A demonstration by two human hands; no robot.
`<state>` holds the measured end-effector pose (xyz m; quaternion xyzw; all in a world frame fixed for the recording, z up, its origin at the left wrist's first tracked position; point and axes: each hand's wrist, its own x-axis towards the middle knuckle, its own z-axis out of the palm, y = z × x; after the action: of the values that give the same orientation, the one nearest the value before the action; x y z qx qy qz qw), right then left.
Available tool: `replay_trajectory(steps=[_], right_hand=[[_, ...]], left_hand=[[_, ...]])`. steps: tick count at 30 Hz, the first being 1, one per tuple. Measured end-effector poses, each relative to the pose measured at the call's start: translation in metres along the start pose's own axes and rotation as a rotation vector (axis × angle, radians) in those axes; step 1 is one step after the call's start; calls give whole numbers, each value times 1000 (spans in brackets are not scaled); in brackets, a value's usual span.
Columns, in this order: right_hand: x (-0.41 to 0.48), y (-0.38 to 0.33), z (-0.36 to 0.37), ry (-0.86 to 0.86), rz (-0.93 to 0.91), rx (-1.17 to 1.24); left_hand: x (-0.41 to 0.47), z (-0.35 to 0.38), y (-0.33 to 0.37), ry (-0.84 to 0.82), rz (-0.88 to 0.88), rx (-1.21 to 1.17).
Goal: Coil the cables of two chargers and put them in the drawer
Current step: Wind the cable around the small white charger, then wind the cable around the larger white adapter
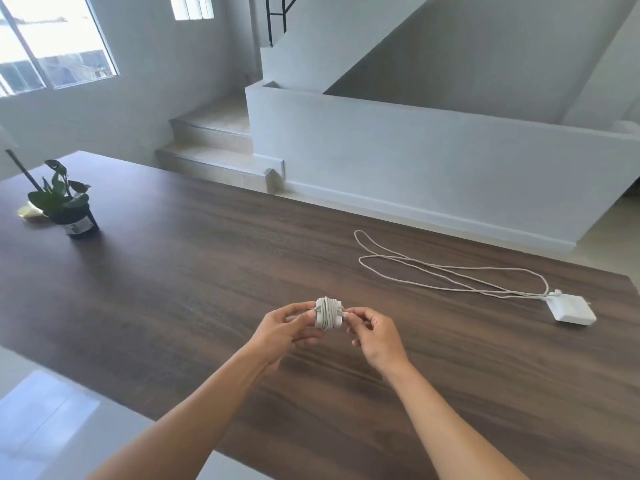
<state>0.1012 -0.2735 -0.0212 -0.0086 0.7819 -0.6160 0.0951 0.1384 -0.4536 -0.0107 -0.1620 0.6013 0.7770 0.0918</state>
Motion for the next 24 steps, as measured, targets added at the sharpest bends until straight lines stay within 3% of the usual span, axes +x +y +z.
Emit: replay_trajectory(steps=[10,20,24], right_hand=[[-5,39,26,25,15,-225],[3,39,12,-58,103,-262],[4,28,-4,-57,111,-308]], left_hand=[[18,-33,-33,47,113,494],[30,-45,-26,-132,103,675],[30,-52,-14,-90,218,972]])
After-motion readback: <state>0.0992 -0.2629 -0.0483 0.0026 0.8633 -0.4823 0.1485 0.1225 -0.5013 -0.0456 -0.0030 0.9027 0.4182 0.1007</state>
